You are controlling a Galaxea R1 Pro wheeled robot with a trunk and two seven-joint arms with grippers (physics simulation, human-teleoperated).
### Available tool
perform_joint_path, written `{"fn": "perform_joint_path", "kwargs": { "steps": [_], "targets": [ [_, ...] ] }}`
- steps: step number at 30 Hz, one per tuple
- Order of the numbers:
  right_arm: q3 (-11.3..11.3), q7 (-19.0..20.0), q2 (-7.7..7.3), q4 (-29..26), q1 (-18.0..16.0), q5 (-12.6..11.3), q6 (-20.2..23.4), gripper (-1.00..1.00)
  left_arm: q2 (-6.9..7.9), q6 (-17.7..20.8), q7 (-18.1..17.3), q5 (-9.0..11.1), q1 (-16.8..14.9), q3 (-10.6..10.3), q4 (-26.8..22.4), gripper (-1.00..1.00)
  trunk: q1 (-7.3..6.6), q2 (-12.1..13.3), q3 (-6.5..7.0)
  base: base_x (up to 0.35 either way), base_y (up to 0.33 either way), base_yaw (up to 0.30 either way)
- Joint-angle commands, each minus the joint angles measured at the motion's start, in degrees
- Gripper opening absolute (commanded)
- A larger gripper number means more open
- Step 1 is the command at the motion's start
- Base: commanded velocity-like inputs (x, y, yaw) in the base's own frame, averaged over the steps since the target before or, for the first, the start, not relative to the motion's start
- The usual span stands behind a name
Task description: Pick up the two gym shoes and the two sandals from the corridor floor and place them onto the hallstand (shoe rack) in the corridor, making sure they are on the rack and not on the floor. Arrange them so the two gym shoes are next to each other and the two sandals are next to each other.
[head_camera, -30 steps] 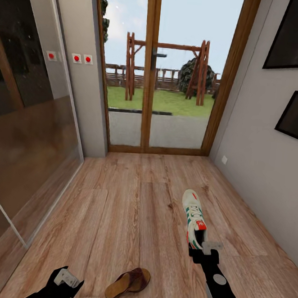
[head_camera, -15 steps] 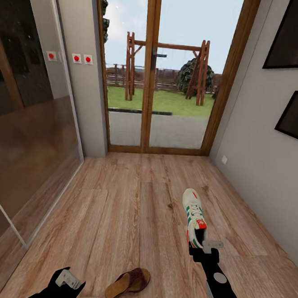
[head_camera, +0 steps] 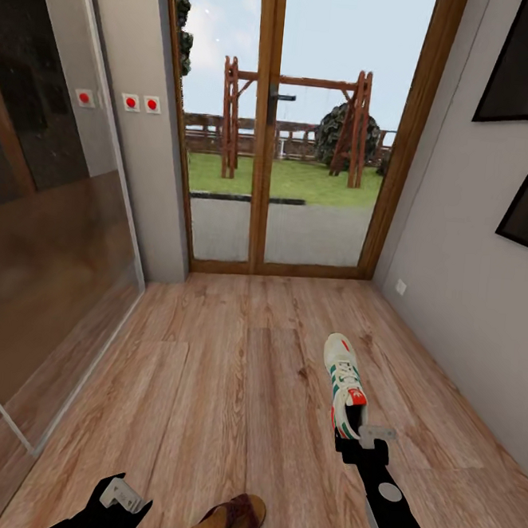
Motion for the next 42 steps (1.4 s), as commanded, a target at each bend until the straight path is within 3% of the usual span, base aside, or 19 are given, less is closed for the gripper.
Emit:
{"fn": "perform_joint_path", "kwargs": {
  "steps": [1,27,42],
  "targets": [
    [-0.2,0.0,0.06,0.0,0.0,0.6,-0.2,-1.0,-0.04,-0.3,-0.3,-0.4,-0.1,0.5,0.0,1.0,0.01,0.0,-0.05,0.149,0.0,0.0],
    [-0.3,0.0,0.13,-0.1,0.0,0.6,-0.2,-1.0,-0.12,-0.2,-0.1,-0.4,-0.1,0.5,-0.1,1.0,0.01,0.0,-0.05,0.037,0.0,0.0],
    [-0.3,0.0,0.14,-0.1,0.0,0.5,-0.1,-1.0,-0.12,-0.3,-0.3,-0.3,-0.1,0.5,-0.1,1.0,0.39,-0.2,-3.37,0.001,0.0,-0.05]
  ]
}}
